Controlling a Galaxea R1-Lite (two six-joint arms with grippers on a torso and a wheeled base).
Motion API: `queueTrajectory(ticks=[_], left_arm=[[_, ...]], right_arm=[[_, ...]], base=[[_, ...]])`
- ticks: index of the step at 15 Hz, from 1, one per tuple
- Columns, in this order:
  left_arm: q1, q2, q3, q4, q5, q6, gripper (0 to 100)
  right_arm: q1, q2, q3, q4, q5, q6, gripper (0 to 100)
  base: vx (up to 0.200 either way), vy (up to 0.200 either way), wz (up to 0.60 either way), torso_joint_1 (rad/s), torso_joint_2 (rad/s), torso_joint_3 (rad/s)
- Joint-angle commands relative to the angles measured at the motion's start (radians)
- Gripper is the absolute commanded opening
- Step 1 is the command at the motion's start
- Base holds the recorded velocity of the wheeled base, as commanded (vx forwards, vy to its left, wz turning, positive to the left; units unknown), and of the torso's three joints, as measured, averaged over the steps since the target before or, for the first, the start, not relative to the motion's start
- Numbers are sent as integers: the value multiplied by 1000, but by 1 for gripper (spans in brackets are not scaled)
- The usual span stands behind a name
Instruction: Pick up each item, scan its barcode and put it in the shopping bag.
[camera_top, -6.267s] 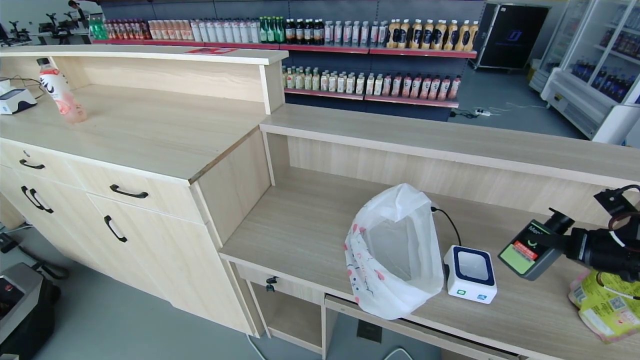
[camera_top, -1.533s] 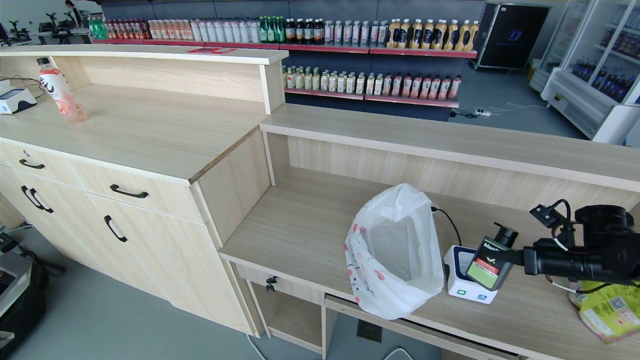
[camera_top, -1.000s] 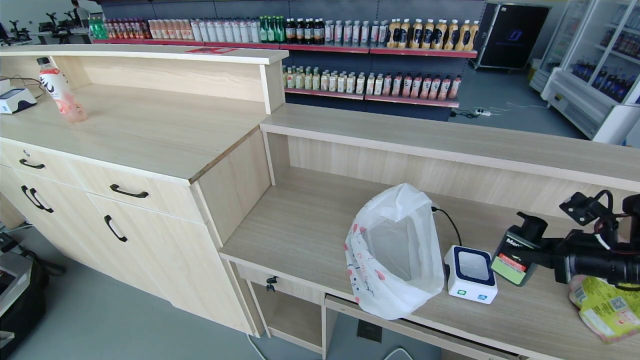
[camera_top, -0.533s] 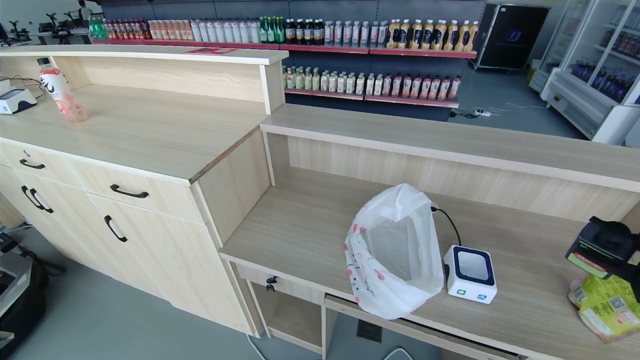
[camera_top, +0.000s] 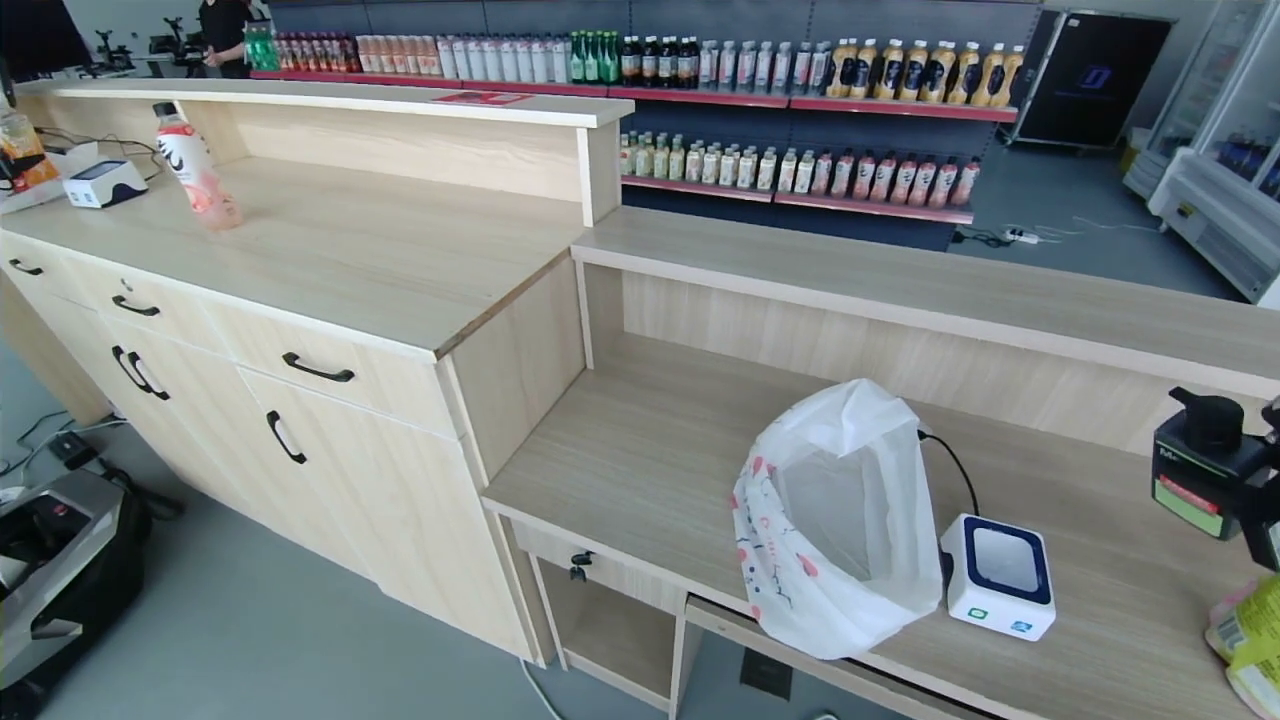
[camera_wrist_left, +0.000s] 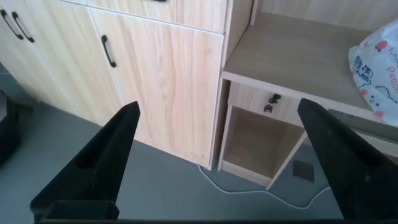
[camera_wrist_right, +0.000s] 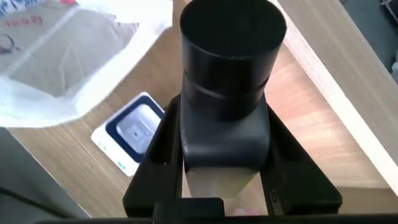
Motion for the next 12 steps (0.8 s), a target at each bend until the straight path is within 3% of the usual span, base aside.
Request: queueTrajectory(ticks=[1, 6, 12], left_arm=[[0, 1, 0, 0, 0, 0, 100], [0, 1, 0, 0, 0, 0, 100], [0, 1, 0, 0, 0, 0, 100]], right_arm=[[205, 88, -16, -129, -119, 240, 0], [349, 333, -39, -181, -119, 270, 0], [347, 537, -147, -276, -123, 357, 0]], base=[[0, 0, 0, 0, 0, 0], [0, 0, 0, 0, 0, 0], [0, 0, 0, 0, 0, 0]])
